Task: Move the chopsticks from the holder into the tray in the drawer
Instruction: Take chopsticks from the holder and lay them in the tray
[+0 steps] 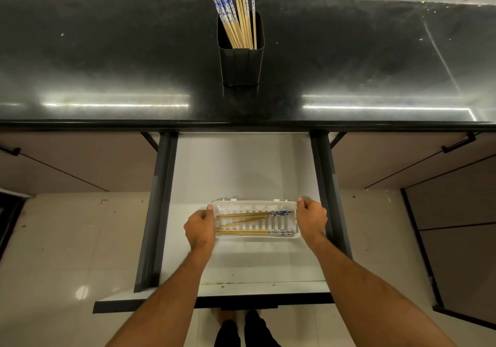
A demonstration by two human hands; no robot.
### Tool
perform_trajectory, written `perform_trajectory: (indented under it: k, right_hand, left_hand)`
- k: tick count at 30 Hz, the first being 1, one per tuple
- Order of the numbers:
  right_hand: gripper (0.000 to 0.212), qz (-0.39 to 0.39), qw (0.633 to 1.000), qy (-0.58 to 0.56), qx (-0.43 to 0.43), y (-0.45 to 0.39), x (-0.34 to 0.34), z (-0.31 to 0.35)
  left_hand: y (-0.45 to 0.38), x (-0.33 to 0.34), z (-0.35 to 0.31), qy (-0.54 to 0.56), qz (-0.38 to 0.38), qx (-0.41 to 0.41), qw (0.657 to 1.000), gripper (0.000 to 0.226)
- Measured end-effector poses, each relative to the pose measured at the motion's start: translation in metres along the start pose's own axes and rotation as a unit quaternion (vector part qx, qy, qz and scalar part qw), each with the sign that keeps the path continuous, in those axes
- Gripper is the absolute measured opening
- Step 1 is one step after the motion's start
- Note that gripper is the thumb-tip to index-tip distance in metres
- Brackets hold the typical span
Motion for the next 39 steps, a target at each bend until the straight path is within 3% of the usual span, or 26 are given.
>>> perform_trajectory:
  k: [2,4,7,9,11,15,18,25,28,31,39]
  right_hand:
    - [0.025,-0.037,0.997,0.035,-0.056,0.008,-0.008,0.015]
    - [0.018,-0.072,0.975,0.115,-0.177,0.025,-0.010,0.042]
    - [0.019,0.003,0.887,0.270,-0.375,0.052,0.028,0.077]
    - [0.017,0.084,0.833,0.354,-0.418,0.061,0.060,0.079]
    - [0.010,0.141,0.810,0.413,-0.392,0.057,0.084,0.068]
    - [0.034,0.177,0.822,0.459,-0.287,0.037,0.095,0.045]
    - [0.037,0.182,0.813,0.487,-0.263,0.029,0.095,0.046]
    - [0.038,0.208,0.807,0.493,-0.251,0.023,0.101,0.052]
    - [0.041,0.209,0.814,0.480,-0.250,0.023,0.101,0.051]
    - [0.042,0.210,0.815,0.477,-0.253,0.023,0.100,0.050]
    - [0.040,0.227,0.800,0.490,-0.259,0.026,0.104,0.046]
  left_hand:
    - [0.011,-0.010,-0.013,-0.051,-0.058,0.043,0.996,0.026]
    - [0.028,-0.014,-0.037,-0.101,-0.095,0.150,0.979,0.025]
    - [0.046,0.015,-0.068,-0.227,-0.011,0.317,0.921,0.019]
    - [0.048,0.042,-0.074,-0.306,0.063,0.355,0.881,0.019]
    - [0.045,0.066,-0.070,-0.366,0.120,0.351,0.853,0.024]
    - [0.036,0.089,-0.055,-0.443,0.173,0.310,0.823,0.031]
    - [0.029,0.097,-0.051,-0.482,0.193,0.288,0.805,0.033]
    - [0.017,0.109,-0.055,-0.508,0.236,0.220,0.799,0.021]
    - [0.019,0.105,-0.056,-0.478,0.202,0.252,0.817,0.019]
    - [0.026,0.095,-0.059,-0.441,0.145,0.309,0.830,0.030]
    - [0.021,0.092,-0.041,-0.461,0.175,0.265,0.829,0.030]
Point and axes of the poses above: each hand's wrist, its own y-axis away from the middle knuckle, its own x-axis out of the palm, z = x × y, the point moved 10 cm from there along -y, towards the middle knuckle, and after that the axes turned 15 degrees about z, right-handed, at the moved point
